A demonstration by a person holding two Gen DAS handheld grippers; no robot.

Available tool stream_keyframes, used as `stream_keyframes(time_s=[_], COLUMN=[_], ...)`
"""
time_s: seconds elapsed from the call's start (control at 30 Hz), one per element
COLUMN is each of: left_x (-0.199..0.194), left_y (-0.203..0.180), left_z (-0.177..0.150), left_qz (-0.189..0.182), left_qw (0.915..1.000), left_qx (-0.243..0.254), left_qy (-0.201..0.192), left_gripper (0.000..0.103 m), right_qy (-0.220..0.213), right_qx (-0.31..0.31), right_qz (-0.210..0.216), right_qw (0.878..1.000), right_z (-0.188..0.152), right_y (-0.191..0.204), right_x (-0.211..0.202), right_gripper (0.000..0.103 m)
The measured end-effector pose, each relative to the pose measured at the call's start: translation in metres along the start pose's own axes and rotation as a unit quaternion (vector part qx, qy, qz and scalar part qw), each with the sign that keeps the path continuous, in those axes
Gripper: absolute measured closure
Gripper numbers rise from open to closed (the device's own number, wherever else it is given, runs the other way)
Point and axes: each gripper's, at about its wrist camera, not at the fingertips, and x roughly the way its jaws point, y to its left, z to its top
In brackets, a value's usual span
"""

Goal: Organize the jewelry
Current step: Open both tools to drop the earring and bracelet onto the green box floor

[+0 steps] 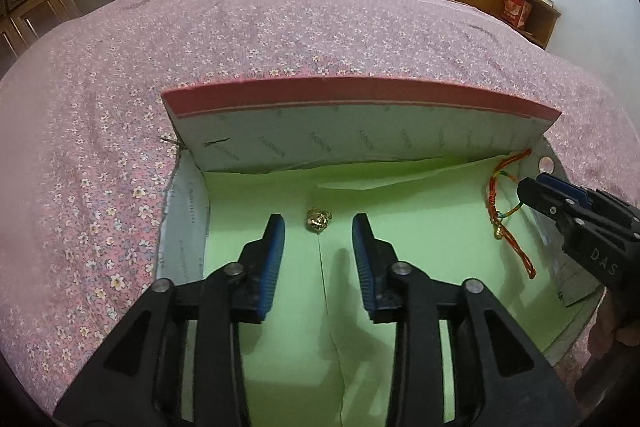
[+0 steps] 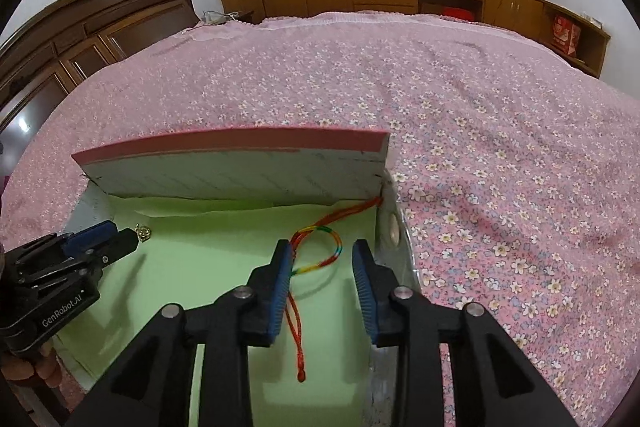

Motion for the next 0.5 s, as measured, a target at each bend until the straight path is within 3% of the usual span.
stream_keyframes(time_s=[0.3, 0.5], left_x=[-0.024, -0.048], left_y=[-0.005, -0.008], left_z=[-0.004, -0.009], left_qz=[-0.008, -0.015], left_qw=[0.9998, 0.999], left_qx=[0.001, -0.002], left_qy=[-0.016, -0.043], left_gripper=[0.072, 0.07], right_qy=[-0.018, -0.042], right_qx=[0.011, 0.017], right_qz=[0.011, 0.024], right_qw=[1.0, 0.999], right_z=[-0.002, -0.008], right_y=[0.006, 0.009], right_x=[-0.029, -0.053], right_gripper=[0.053, 0.049])
